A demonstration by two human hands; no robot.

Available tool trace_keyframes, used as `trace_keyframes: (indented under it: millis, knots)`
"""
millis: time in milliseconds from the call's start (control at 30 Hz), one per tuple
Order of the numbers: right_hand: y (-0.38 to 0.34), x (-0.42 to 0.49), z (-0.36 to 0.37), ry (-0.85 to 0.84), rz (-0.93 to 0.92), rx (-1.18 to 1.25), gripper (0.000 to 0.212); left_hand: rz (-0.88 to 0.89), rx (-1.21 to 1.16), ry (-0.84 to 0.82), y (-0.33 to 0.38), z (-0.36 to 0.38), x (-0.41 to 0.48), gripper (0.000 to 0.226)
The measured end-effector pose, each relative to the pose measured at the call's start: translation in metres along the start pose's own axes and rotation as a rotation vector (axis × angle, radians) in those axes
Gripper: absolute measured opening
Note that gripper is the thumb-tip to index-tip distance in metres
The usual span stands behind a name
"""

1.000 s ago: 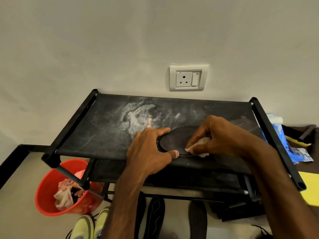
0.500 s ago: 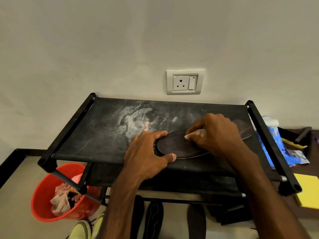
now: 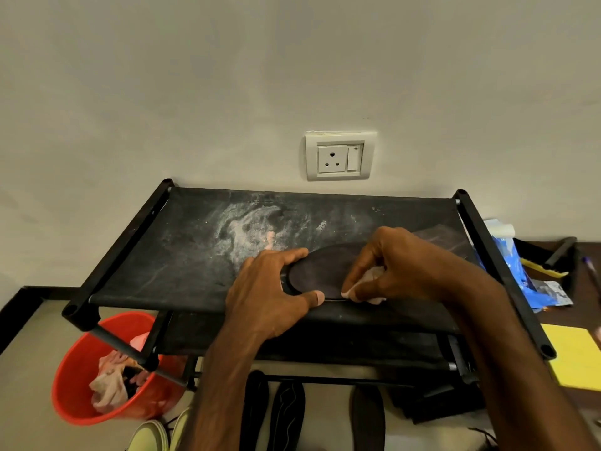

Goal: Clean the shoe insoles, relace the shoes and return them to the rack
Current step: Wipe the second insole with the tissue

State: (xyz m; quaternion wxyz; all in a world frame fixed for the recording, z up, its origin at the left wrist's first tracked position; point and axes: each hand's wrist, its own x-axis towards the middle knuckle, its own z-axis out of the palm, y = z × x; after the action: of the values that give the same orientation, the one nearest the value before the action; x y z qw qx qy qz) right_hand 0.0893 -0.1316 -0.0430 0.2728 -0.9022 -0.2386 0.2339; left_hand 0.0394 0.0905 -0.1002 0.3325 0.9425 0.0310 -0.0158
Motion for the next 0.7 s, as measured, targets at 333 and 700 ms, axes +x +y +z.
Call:
trace_keyframes:
  millis: [333, 700]
  knots:
    - [0.011, 0.026, 0.022, 0.446, 0.175, -0.103, 0.011, 0.040, -0.013, -0.005, -0.003, 0.000, 0.001, 0.074]
    - [0.014, 0.029, 0.025, 0.480, 0.171, -0.020, 0.008, 0.017, -0.013, 0.011, -0.002, 0.000, 0.001, 0.075]
